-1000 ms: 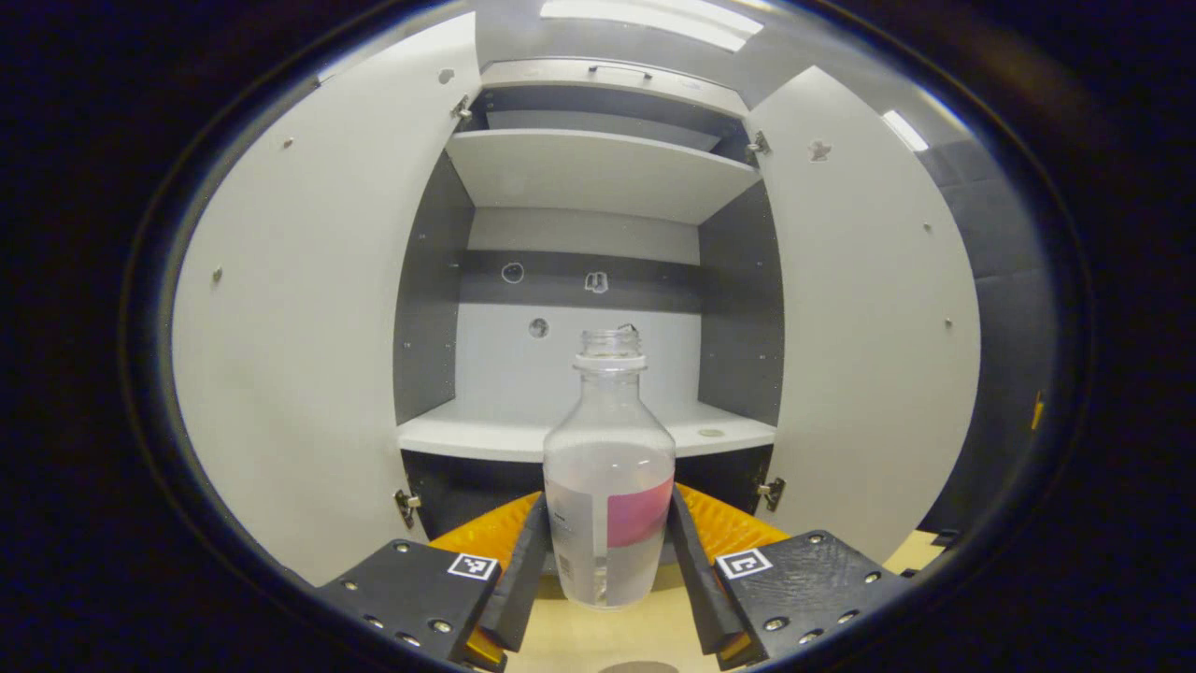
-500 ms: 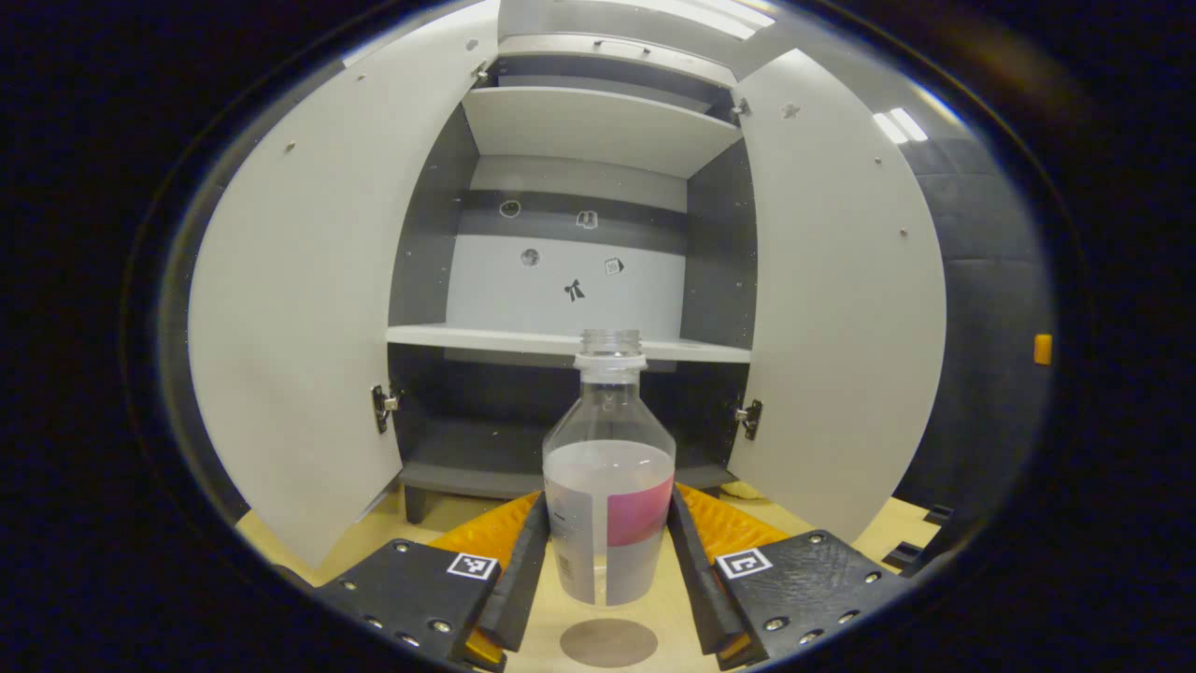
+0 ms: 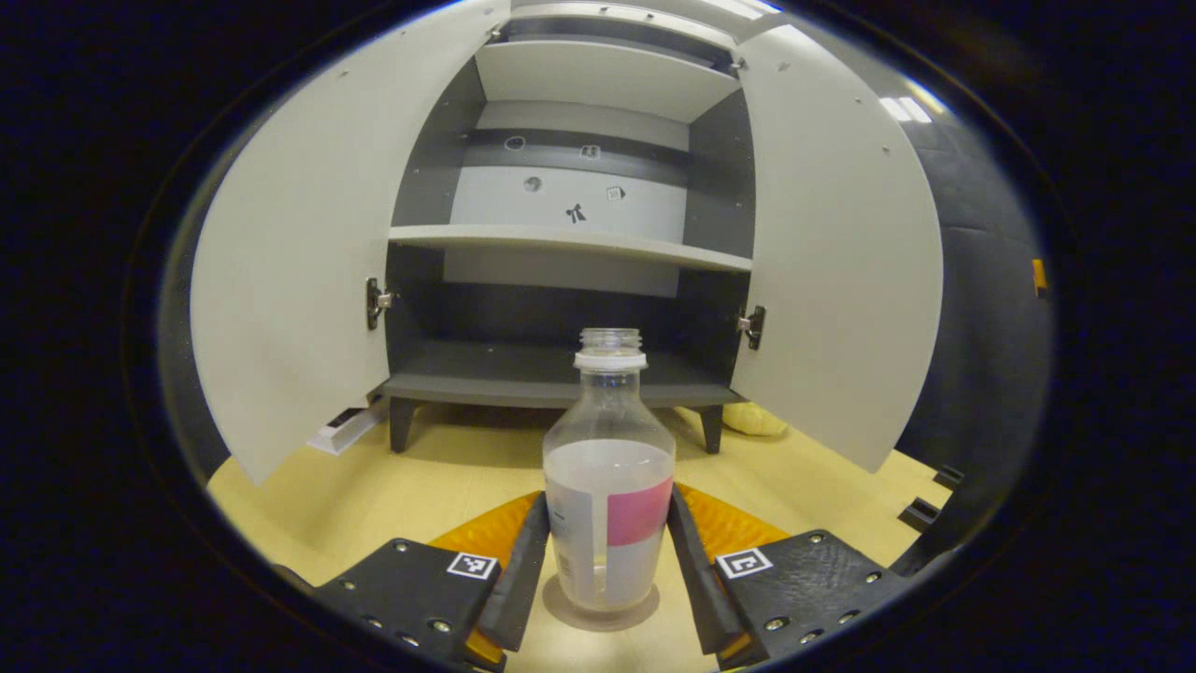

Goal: Grasp the bottle in the cabinet with the left hand and place it on the coaster, then close the right door with the right hand and the left door with the left hand.

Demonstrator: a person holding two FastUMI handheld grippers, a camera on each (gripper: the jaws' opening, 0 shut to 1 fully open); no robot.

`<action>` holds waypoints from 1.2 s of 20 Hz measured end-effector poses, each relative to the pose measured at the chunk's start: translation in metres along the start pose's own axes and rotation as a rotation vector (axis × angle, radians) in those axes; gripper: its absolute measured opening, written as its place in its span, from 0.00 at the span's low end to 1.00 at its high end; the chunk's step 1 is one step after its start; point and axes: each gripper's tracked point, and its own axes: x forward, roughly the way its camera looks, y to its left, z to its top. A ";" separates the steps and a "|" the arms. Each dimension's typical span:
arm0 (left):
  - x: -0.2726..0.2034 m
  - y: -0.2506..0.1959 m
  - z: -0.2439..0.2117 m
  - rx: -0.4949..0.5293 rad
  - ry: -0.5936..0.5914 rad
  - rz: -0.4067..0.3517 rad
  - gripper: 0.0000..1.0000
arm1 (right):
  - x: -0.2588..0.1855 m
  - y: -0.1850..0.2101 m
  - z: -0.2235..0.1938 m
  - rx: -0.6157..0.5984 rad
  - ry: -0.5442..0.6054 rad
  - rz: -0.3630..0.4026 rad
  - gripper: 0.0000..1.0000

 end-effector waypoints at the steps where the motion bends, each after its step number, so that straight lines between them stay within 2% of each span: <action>1: 0.001 0.002 -0.005 0.001 0.009 0.000 0.70 | 0.000 0.000 0.000 -0.002 0.001 0.000 0.98; 6: 0.003 0.000 -0.034 -0.007 0.057 0.014 0.70 | -0.001 0.001 -0.001 -0.011 0.005 -0.002 0.98; 10: 0.001 -0.003 -0.033 0.013 0.042 0.020 0.70 | 0.000 0.002 -0.001 -0.007 0.007 0.000 0.97; 11: 0.001 -0.003 -0.034 0.019 0.045 0.028 0.71 | 0.001 0.001 -0.001 -0.006 0.006 0.001 0.98; 12: 0.000 -0.003 -0.033 0.026 0.042 0.036 0.77 | 0.001 0.002 -0.001 -0.005 0.004 0.002 0.97; 13: -0.004 -0.004 -0.033 0.031 0.040 0.042 0.71 | 0.001 0.001 -0.001 -0.004 0.002 0.002 0.97; 14: -0.006 -0.004 -0.031 0.032 0.042 0.047 0.77 | 0.002 0.001 0.000 -0.003 0.000 0.003 0.98; 16: -0.010 -0.003 -0.028 0.042 0.044 0.067 0.69 | 0.003 0.000 0.001 0.002 -0.005 0.005 0.97; 17: -0.014 -0.003 -0.025 0.045 0.040 0.071 0.92 | 0.004 -0.001 0.002 0.006 -0.009 0.006 0.97; 18: -0.017 -0.003 -0.019 0.047 0.034 0.077 0.87 | 0.006 -0.002 0.004 0.011 -0.013 0.008 0.98; 19: -0.020 -0.005 -0.015 0.046 0.027 0.080 0.93 | 0.008 -0.002 0.005 0.016 -0.018 0.010 0.98; 20: -0.023 -0.006 -0.007 0.040 0.017 0.083 0.93 | 0.009 -0.003 0.008 0.021 -0.024 0.012 0.98; 21: -0.028 -0.007 0.003 0.035 0.001 0.084 0.87 | 0.011 -0.003 0.010 0.026 -0.031 0.016 0.98; 24: -0.047 -0.010 0.035 0.038 -0.053 0.096 0.87 | 0.019 -0.009 0.025 0.036 -0.066 0.018 0.98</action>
